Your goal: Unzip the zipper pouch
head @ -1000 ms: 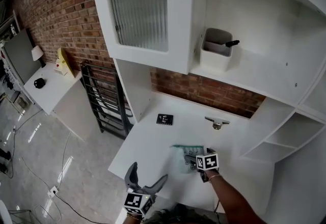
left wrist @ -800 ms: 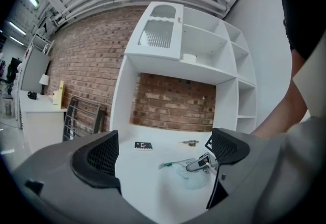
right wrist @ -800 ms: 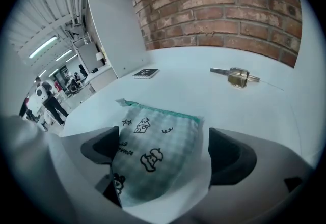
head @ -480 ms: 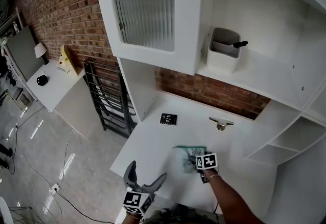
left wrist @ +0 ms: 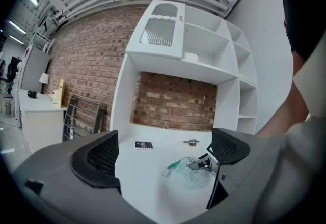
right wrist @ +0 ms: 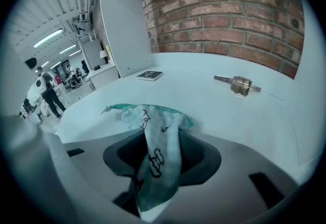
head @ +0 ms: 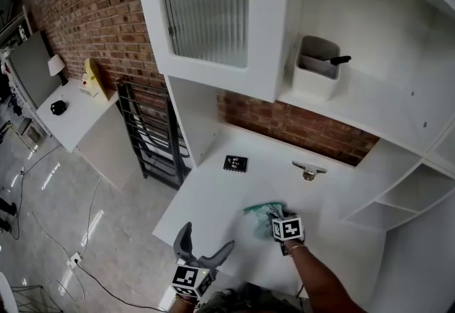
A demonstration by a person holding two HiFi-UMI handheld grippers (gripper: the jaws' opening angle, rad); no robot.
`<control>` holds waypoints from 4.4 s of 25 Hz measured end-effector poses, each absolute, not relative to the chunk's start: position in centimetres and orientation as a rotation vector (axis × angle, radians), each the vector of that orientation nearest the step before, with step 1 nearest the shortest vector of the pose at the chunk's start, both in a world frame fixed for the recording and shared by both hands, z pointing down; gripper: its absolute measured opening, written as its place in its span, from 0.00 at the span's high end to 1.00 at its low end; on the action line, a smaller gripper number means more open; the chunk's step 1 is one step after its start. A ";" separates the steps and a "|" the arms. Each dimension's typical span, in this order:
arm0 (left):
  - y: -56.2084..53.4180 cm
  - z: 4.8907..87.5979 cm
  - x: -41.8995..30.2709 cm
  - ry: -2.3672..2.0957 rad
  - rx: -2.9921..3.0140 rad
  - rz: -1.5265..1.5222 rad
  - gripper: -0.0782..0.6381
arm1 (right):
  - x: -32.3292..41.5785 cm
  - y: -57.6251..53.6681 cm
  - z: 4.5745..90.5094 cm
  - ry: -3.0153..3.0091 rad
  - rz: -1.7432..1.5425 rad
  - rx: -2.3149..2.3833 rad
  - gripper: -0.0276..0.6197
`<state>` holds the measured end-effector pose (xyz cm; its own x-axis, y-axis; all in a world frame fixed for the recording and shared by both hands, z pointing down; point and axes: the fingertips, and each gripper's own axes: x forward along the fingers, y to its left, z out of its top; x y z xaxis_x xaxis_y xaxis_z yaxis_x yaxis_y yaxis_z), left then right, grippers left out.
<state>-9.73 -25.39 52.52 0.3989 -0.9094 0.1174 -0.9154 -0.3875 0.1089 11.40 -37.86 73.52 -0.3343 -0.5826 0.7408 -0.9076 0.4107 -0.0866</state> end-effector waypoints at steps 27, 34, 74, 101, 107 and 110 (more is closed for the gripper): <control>-25.1 52.8 -6.3 -1.512 2.523 0.039 0.10 | 9.6 -34.3 62.8 -2.393 0.469 1.403 0.87; -24.6 52.6 -5.6 -1.444 2.516 0.006 0.10 | 8.7 -33.0 57.0 -2.538 0.450 1.452 0.88; -18.9 43.1 1.5 -0.774 2.691 -0.389 0.84 | 8.6 -23.7 43.0 -2.917 0.345 1.482 0.89; -21.2 40.4 1.7 -0.830 3.002 0.124 0.41 | 4.0 -20.5 42.2 -2.594 -0.570 1.154 0.91; -20.5 40.7 3.1 -0.646 2.952 0.107 0.63 | 3.7 -20.1 42.3 -2.592 -0.599 1.133 0.91; -20.2 40.8 3.5 -0.587 2.941 0.098 0.71 | 3.8 -20.2 42.5 -2.574 -0.610 1.124 0.91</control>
<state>3.55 -20.19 40.82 0.9218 -0.3767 0.0914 -0.3859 -0.9141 0.1249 3.79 -20.19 42.54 -0.6642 -0.7440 0.0734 -0.6319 0.6112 0.4766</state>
